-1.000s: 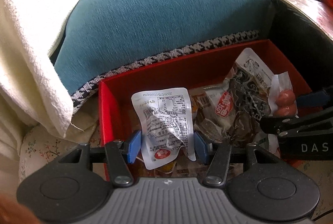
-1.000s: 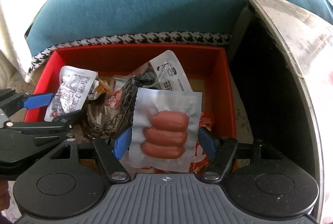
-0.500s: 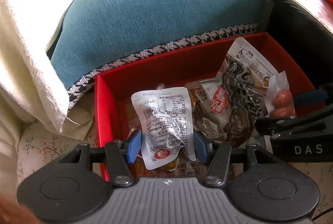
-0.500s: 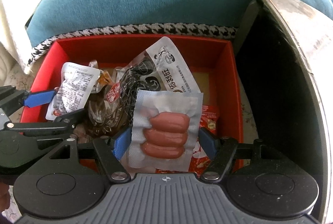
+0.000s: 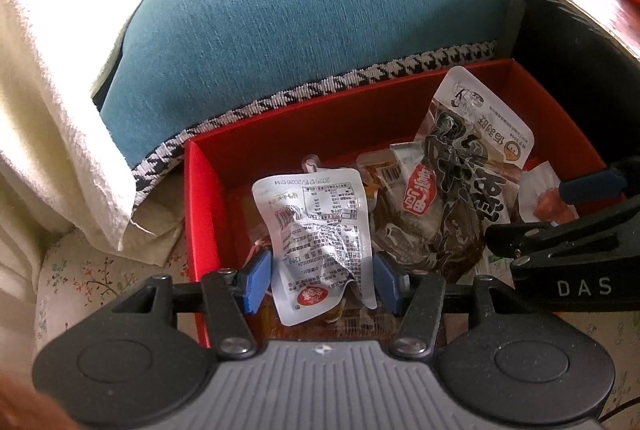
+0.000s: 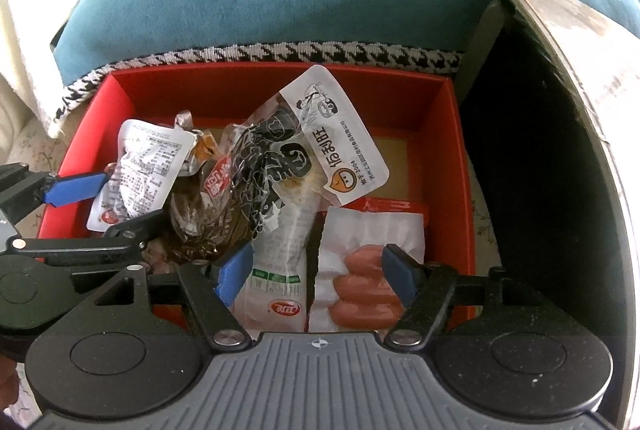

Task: Organize snacks
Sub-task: 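Open both tools to release the packets in the red box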

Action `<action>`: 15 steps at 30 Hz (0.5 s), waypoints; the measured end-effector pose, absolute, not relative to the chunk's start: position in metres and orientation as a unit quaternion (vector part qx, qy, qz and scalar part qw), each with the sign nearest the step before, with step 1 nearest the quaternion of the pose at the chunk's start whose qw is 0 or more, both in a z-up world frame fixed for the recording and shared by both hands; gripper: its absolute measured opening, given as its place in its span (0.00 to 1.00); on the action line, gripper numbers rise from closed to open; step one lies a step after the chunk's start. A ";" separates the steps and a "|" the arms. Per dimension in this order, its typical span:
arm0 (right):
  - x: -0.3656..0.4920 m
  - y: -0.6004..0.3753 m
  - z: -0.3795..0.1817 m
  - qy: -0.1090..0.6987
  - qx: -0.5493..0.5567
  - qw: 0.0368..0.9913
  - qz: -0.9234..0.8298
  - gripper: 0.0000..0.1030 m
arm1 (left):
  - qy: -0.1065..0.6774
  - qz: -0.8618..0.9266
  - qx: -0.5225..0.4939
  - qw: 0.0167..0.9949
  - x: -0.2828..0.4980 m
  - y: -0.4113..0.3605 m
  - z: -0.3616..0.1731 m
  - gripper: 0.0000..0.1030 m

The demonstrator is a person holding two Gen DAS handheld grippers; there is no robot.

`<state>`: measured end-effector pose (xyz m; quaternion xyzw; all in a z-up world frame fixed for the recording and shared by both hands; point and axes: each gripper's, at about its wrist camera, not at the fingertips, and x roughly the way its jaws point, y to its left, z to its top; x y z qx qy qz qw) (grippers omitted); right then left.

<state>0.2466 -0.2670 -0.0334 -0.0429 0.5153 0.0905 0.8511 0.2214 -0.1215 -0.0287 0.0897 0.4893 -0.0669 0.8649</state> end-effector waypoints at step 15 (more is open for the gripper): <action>0.241 -0.266 -0.031 0.514 -0.049 0.852 0.089 0.80 | 0.496 -0.065 0.090 0.861 0.212 -0.120 -0.025 0.48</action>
